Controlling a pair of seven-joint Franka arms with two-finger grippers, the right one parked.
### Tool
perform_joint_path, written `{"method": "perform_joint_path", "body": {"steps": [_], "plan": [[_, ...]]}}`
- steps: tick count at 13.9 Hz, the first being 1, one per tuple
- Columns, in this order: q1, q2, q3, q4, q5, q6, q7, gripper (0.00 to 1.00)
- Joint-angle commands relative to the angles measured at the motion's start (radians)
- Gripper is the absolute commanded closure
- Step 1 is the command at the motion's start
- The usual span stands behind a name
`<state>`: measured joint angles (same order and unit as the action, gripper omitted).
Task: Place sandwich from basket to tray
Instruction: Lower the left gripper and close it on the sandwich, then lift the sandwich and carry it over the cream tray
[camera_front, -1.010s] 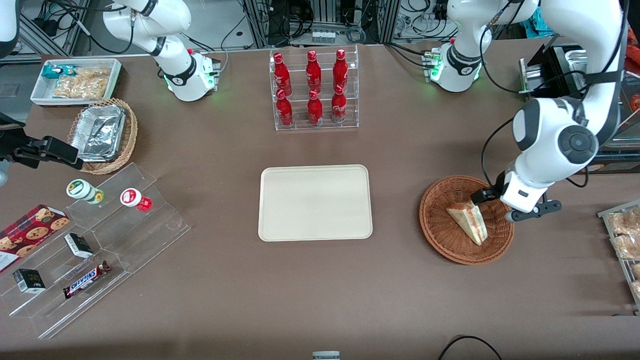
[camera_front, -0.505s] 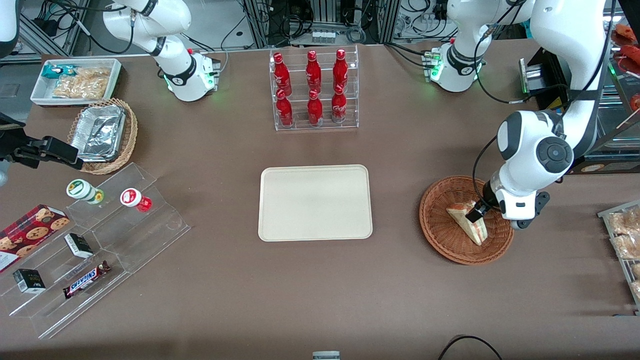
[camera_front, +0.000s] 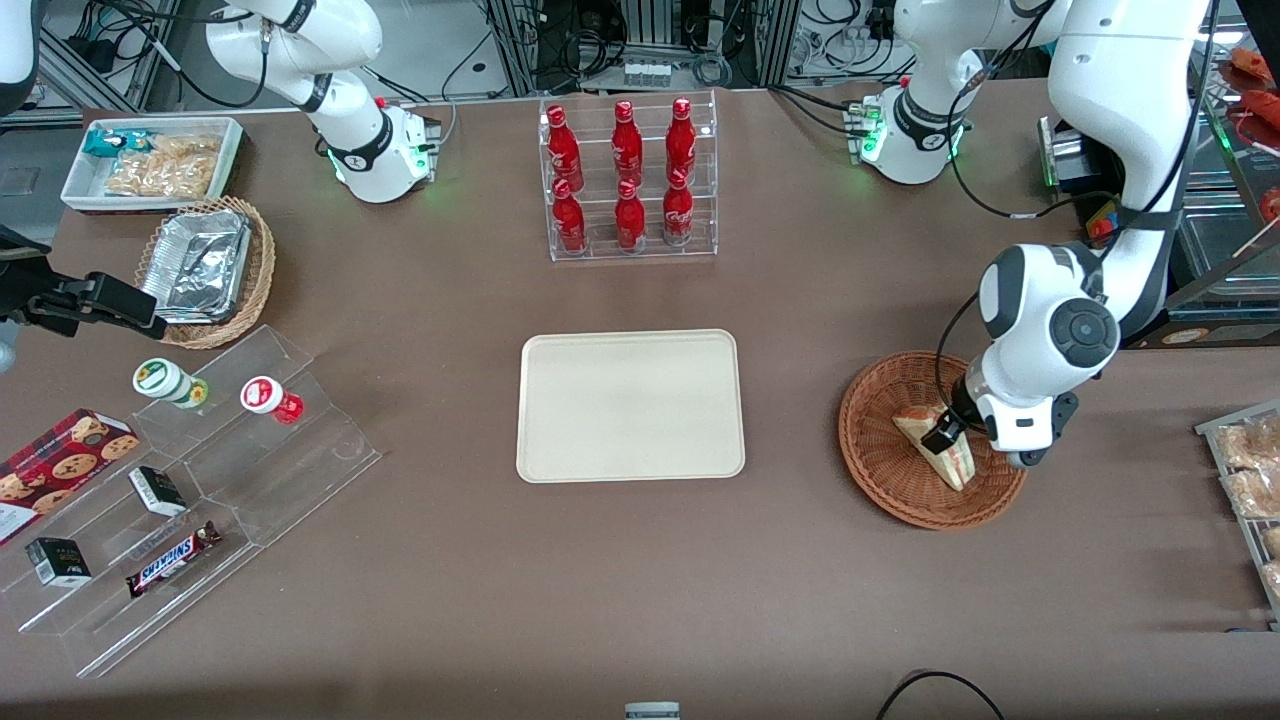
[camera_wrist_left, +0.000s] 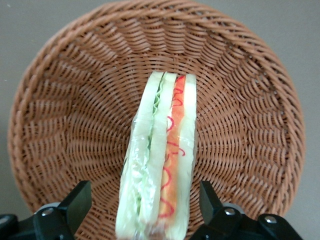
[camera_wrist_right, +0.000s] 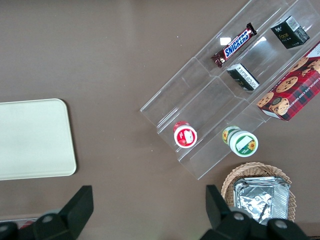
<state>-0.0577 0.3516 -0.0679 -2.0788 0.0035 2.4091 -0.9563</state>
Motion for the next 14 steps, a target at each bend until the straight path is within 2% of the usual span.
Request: {"method": "perform_joint_path", "body": {"steps": [1, 2, 3, 7, 12, 13, 14], "plan": [[-0.008, 0.006, 0.002, 0.013, -0.011, 0.005, -0.019, 0.71], [-0.007, 0.003, 0.002, 0.014, -0.011, -0.004, -0.019, 0.86], [-0.007, 0.003, 0.002, 0.029, -0.011, -0.025, -0.018, 0.87], [-0.010, -0.011, -0.019, 0.149, -0.005, -0.241, 0.034, 0.89], [-0.010, 0.024, -0.162, 0.282, 0.006, -0.347, 0.367, 0.87], [-0.010, 0.052, -0.199, 0.321, 0.027, -0.360, 0.411, 0.87], [-0.010, 0.082, -0.232, 0.363, 0.080, -0.363, 0.436, 0.86]]}}
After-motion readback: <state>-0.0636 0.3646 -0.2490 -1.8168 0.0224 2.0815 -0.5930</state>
